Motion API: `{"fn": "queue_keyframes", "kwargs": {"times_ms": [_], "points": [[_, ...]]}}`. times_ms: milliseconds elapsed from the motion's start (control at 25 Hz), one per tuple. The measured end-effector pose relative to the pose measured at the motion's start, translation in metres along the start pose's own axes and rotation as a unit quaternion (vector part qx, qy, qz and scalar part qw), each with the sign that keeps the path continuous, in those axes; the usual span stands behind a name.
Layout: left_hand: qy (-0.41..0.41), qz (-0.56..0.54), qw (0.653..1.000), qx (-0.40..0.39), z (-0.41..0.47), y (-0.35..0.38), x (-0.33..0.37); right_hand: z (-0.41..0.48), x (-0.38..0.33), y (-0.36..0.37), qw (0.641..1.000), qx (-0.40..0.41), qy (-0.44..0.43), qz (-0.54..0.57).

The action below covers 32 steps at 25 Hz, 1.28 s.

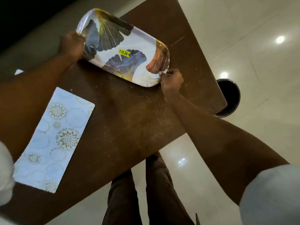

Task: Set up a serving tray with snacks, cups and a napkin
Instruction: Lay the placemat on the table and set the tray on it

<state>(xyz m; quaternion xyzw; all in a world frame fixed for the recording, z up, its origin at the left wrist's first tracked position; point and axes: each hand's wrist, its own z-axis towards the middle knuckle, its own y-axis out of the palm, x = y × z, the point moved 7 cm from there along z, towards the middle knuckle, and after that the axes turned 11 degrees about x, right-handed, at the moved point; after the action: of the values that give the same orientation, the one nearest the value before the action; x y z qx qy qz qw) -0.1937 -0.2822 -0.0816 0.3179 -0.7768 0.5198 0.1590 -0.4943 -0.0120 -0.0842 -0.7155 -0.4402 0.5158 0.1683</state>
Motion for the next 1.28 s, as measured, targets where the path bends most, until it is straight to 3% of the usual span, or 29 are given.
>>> {"fn": "queue_keyframes", "kwargs": {"times_ms": [160,320,600,1280], "points": [[0.073,0.01,0.996,-0.041,0.008,0.069,0.086,0.047,0.02,-0.039,0.997,0.046,0.052,0.023],[0.117,0.005,0.988,-0.095,-0.019,0.128,0.127,0.066,0.06,-0.082,0.991,0.085,0.092,0.039],[0.139,0.009,0.976,-0.167,-0.063,0.168,0.147,0.053,0.106,-0.12,0.984,0.1,0.129,0.076],[0.129,0.02,0.961,-0.242,-0.086,0.196,0.158,0.036,0.147,-0.13,0.972,0.123,0.151,0.134]]}}
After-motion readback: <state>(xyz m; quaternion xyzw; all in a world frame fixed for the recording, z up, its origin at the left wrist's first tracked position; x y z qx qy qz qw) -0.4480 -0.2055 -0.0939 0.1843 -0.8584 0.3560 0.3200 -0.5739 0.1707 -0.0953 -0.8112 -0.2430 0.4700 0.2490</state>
